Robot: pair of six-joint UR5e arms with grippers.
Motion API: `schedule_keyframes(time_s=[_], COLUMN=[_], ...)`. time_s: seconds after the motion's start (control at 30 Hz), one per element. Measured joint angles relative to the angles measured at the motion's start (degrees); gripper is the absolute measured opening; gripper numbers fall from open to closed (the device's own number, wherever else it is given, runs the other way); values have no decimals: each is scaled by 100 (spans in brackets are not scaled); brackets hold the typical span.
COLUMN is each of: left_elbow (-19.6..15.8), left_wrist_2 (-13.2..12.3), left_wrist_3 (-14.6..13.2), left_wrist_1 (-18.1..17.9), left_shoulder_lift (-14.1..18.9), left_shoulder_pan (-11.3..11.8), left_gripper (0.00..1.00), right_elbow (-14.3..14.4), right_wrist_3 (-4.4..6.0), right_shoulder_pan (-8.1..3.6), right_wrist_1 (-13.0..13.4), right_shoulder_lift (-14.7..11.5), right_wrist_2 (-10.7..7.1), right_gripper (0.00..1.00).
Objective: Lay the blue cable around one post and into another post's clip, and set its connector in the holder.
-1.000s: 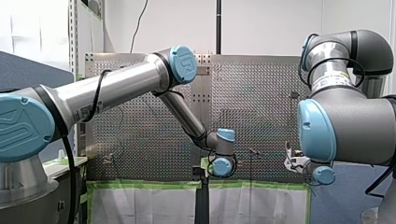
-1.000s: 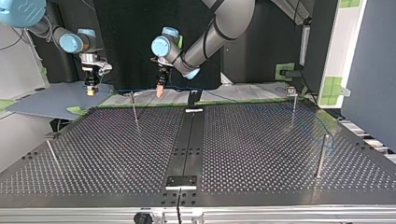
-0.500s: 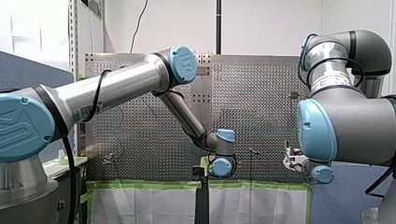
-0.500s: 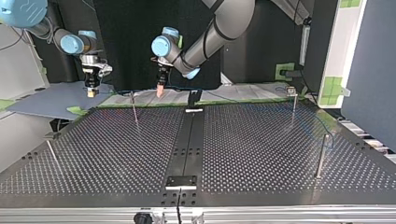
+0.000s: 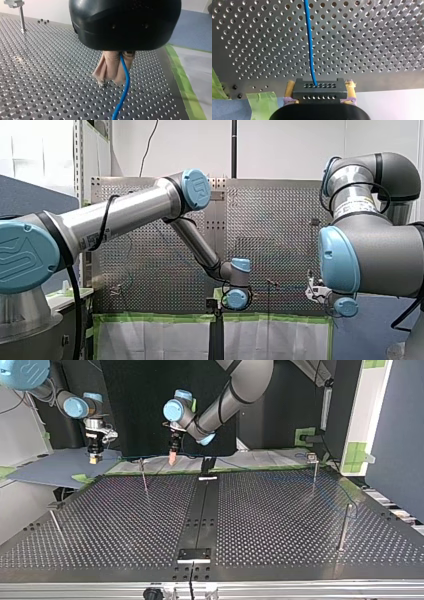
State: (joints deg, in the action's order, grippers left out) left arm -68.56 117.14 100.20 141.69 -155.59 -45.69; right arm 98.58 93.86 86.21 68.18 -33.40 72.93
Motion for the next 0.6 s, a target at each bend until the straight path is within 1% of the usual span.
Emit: schedule_keyframes(time_s=[0.2, 0.6], left_elbow=[2, 16], left_wrist_2=[-38, -158], left_wrist_3=[-1, -8], left_wrist_1=[-24, -207], left_shoulder_lift=[0, 0], left_shoulder_pan=[28, 98], left_gripper=[0, 0], right_elbow=[-56, -115], right_wrist_3=[3, 3], right_shoulder_pan=[1, 19], right_wrist_1=[-44, -28], right_shoulder_lift=[8, 29], right_wrist_2=[12, 13], right_gripper=[0, 0])
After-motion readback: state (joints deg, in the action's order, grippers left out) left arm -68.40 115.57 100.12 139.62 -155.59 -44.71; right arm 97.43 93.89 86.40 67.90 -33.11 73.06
